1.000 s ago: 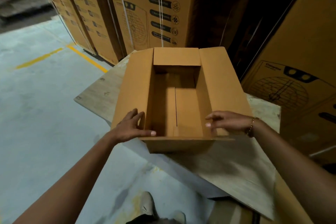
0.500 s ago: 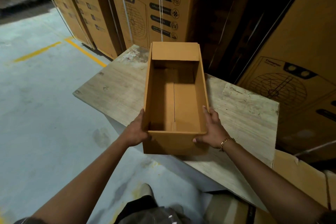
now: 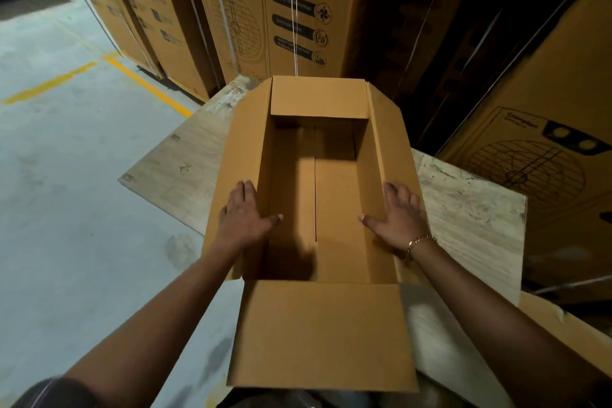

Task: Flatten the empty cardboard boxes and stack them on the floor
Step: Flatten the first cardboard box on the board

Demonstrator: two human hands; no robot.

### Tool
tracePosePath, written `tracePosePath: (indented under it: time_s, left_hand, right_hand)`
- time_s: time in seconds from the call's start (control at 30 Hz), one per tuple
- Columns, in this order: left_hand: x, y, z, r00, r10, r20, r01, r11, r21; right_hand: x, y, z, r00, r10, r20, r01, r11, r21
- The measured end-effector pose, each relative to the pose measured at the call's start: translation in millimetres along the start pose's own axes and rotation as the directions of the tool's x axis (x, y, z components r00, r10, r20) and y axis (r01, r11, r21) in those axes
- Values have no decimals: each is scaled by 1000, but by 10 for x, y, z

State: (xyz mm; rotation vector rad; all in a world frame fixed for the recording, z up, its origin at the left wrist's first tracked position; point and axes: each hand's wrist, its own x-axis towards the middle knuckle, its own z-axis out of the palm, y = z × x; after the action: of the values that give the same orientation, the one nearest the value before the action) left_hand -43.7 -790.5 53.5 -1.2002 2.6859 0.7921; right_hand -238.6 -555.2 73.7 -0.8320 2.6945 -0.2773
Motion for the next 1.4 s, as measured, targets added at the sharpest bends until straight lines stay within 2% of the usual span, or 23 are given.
tracePosePath:
  time_s: [0.13, 0.27, 0.3, 0.33, 0.37, 0.4, 0.43, 0.47, 0.5, 0.53, 0.57, 0.6, 0.63, 0.67, 0.73, 0.77, 0.8, 0.83, 0.9, 1.0, 1.1, 1.27, 1.4]
  left_hand:
    - [638, 176, -135, 999, 10, -38, -9, 1000, 17]
    - [1131, 268, -268, 999, -9, -49, 7, 999, -53]
    - [1197, 283, -276, 999, -22, -48, 18, 997, -78]
    - [1238, 296, -279, 998, -34, -52, 28, 994, -108]
    - [1261, 301, -273, 998, -39, -55, 31, 989, -143]
    - [1270, 298, -263, 998, -41, -54, 32, 985, -170]
    - [1278, 293, -250, 998, -41, -46, 32, 982, -185]
    - [1287, 279, -237, 998, -42, -39, 34, 982, -188]
    - [1297, 260, -230, 999, -40, -36, 33, 982, -184]
    - [1306, 244, -232, 999, -38, -37, 31, 984, -178]
    - [1312, 233, -236, 999, -35, -38, 28, 984, -174]
    - [1320, 228, -236, 999, -35, -40, 28, 985, -170]
    - [1317, 236, -242, 998, -37, -42, 29, 985, -169]
    - [1312, 251, -249, 998, -39, -43, 31, 985, -168]
    - [1306, 276, -245, 998, -38, -50, 30, 985, -168]
    - [1306, 284, -239, 998, -39, -51, 30, 985, -170]
    - [1309, 285, -233, 998, -43, -49, 34, 984, -172]
    - [1318, 279, -226, 998, -48, -43, 40, 983, -177]
    - [1338, 266, -221, 998, -59, -29, 52, 981, -186]
    - [1352, 263, -208, 998, -63, -29, 57, 982, -181]
    - [1349, 270, -192, 998, -59, -35, 52, 983, -174]
    - [1354, 275, -188, 997, -64, -31, 58, 984, -167]
    - [1361, 288, -174, 997, -75, -37, 68, 984, -168]
  right_hand:
    - [743, -176, -170, 1000, -2, -17, 0, 997, -81]
    - [1414, -476, -323, 974, -159, -164, 125, 971, -202]
    - [1559, -576, -314, 974, -183, -136, 156, 970, -184]
    - [1693, -680, -291, 984, -166, -62, 160, 983, -86]
    - [1809, -780, -250, 993, -108, 55, 101, 987, 123]
    - [1886, -874, -208, 979, -35, 202, -51, 914, 404]
    - [1927, -966, -186, 935, 8, 354, -250, 724, 643]
    - [1971, -1027, -156, 894, 5, 449, -399, 467, 789]
    - [2030, -1052, -117, 892, 6, 451, -440, 234, 867]
    - [2100, -1073, -84, 913, 43, 406, -408, 79, 910]
    - [2164, -1109, -89, 938, 106, 329, -332, 12, 943]
    - [2238, -1145, -119, 957, 183, 224, -236, 44, 971]
    - [2324, -1169, -169, 965, 245, 93, -138, 175, 975]
    - [2426, -1181, -222, 964, 261, -45, -59, 378, 924]
    - [2684, -1130, -333, 947, 174, -271, 23, 803, 595]
    - [2805, -1094, -403, 939, 100, -329, 36, 923, 384]
    - [2921, -1056, -474, 934, 27, -357, 51, 977, 208]
    - [3029, -1025, -546, 933, -40, -358, 73, 994, 79]
    - [3256, -958, -644, 950, -112, -292, 95, 993, -72]
    - [3566, -869, -678, 983, -121, -138, 90, 974, -209]
    - [3765, -832, -616, 997, -70, -38, 59, 968, -244]
    - [3838, -834, -471, 994, -59, -88, 33, 963, -266]
    - [3721, -749, -487, 990, -105, -90, 84, 974, -211]
